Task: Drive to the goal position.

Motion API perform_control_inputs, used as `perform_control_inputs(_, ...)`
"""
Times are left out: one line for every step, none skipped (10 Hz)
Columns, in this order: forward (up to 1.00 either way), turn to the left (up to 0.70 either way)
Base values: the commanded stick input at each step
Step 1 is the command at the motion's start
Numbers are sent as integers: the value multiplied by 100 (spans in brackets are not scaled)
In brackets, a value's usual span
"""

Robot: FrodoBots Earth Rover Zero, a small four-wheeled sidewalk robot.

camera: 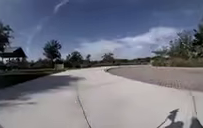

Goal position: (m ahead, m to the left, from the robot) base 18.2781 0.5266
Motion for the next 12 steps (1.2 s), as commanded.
perform_control_inputs(85, 34)
perform_control_inputs(85, 34)
perform_control_inputs(85, 28)
perform_control_inputs(85, 19)
perform_control_inputs(85, 5)
perform_control_inputs(85, 0)
perform_control_inputs(85, 0)
perform_control_inputs(85, 0)
perform_control_inputs(85, 19)
perform_control_inputs(85, 34)
perform_control_inputs(85, 34)
perform_control_inputs(85, 32)
